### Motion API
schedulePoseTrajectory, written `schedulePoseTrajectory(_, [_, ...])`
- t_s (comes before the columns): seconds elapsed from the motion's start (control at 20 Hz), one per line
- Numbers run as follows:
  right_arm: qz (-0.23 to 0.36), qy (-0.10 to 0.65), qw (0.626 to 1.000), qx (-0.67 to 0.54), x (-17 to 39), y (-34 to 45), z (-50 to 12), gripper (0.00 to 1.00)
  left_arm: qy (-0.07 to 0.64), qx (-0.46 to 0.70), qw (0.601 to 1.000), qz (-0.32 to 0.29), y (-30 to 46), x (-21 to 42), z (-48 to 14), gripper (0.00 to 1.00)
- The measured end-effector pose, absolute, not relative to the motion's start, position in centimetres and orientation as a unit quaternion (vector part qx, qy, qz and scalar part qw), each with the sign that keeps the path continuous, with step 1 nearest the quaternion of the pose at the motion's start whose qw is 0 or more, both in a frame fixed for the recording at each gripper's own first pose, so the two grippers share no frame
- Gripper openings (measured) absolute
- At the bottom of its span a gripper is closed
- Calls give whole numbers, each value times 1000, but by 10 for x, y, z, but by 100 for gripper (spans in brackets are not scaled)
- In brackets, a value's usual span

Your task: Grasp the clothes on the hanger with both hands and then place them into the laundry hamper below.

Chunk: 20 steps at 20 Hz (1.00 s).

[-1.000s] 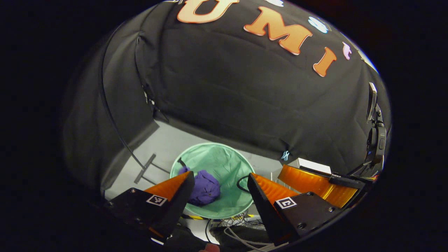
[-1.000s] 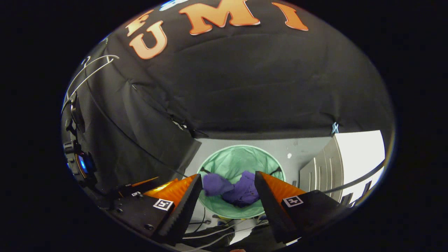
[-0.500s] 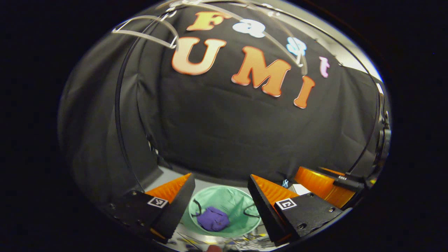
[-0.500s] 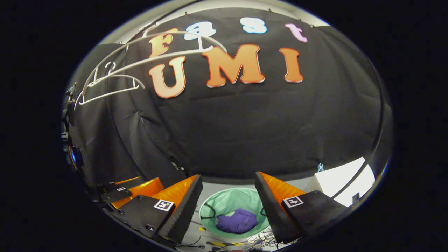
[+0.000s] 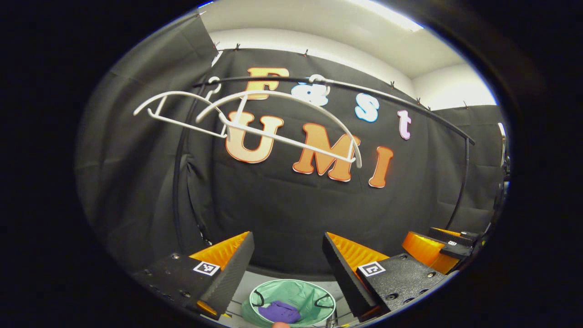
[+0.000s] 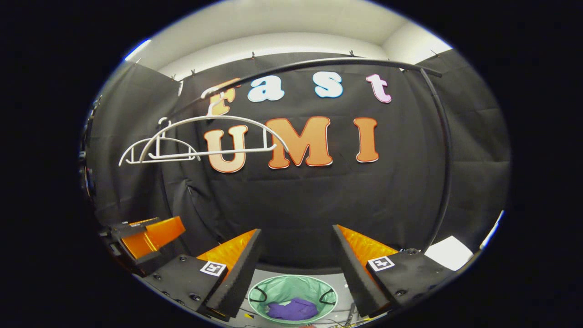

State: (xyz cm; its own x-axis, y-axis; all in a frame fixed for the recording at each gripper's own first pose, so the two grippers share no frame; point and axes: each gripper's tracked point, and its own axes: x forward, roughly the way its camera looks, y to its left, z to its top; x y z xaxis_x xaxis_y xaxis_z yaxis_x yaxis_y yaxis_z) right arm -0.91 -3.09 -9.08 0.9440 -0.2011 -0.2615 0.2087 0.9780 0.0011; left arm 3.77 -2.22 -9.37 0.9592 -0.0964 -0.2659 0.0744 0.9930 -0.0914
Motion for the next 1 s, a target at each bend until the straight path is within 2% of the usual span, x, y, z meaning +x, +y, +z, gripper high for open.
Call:
schedulePoseTrajectory(0.15, [-97,103,990,18,-47,-40,-66,88,107,-37,993,-26,-20,7,-63,92])
schedulePoseTrajectory(0.3, [-91,94,991,13,-81,-49,-50,89,77,-19,997,-12,-28,-21,-37,99])
schedulePoseTrajectory(0.4, [-89,81,993,10,-102,-55,-35,89,67,-18,998,-12,-38,-38,-26,92])
schedulePoseTrajectory(0.55, [-87,61,994,1,-129,-60,-16,89,52,-26,998,-8,-48,-62,-9,92])
schedulePoseTrajectory(0.6, [-86,55,995,-1,-136,-60,-11,88,46,-26,999,-9,-52,-70,-2,95])
schedulePoseTrajectory(0.7, [-83,47,995,-4,-151,-60,-2,89,38,-23,999,-12,-62,-94,10,92])
schedulePoseTrajectory(0.75, [-80,46,996,-3,-158,-58,-1,98,30,-21,999,-12,-63,-105,17,95])
schedulePoseTrajectory(0.85, [-73,45,996,3,-170,-56,2,98,18,-17,1000,-10,-65,-122,30,92])
schedulePoseTrajectory(0.9, [-71,44,996,4,-175,-55,3,89,14,-16,1000,-10,-65,-129,34,92])
schedulePoseTrajectory(1.0, [-72,42,997,5,-184,-57,4,89,9,-16,1000,-9,-67,-139,40,93])
